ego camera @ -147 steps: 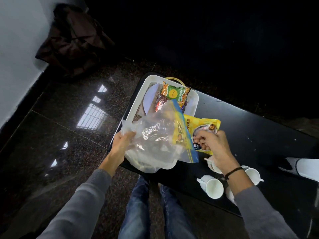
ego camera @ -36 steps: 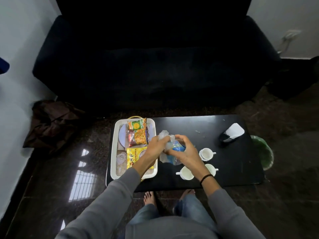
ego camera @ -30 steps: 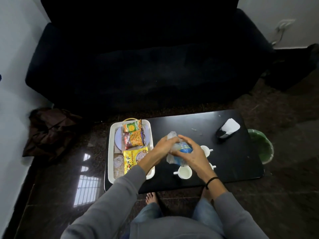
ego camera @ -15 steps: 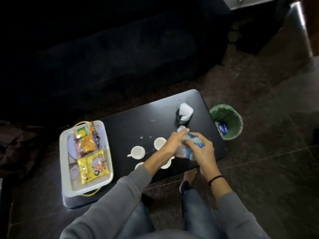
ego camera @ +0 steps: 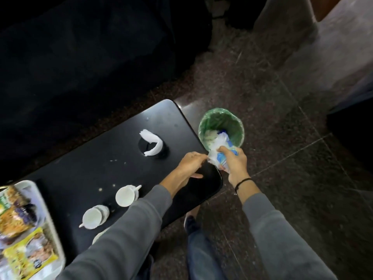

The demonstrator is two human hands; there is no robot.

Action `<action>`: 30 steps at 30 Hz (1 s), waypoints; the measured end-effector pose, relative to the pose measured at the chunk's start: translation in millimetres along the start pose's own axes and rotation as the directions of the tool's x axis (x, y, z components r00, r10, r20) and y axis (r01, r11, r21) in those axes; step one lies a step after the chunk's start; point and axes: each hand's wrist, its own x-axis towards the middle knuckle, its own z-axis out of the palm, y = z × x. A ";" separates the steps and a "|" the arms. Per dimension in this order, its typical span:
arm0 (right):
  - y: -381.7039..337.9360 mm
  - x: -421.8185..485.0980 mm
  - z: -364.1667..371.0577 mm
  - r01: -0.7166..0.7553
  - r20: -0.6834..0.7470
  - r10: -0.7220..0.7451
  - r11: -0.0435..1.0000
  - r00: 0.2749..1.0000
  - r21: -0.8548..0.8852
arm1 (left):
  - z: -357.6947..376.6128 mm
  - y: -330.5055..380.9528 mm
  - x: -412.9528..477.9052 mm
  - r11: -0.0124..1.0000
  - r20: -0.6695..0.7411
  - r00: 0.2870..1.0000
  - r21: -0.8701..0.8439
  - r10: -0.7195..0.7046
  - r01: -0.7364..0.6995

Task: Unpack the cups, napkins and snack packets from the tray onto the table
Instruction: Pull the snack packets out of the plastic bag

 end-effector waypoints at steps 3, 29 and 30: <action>-12.9 38.5 1.8 0.023 -0.038 -0.026 0.997 0.999 -0.076 | 8.2 11.7 29.0 1.000 0.007 1.000 0.026 0.006 -0.006; 4.2 108.0 19.0 0.128 0.008 -0.135 0.918 0.991 -0.375 | 12.5 9.5 61.8 0.999 -0.077 0.996 0.003 -0.044 0.045; 4.0 101.1 20.4 0.140 0.023 -0.142 0.917 0.990 -0.373 | 10.3 8.2 58.1 0.999 -0.080 0.996 -0.002 -0.042 0.042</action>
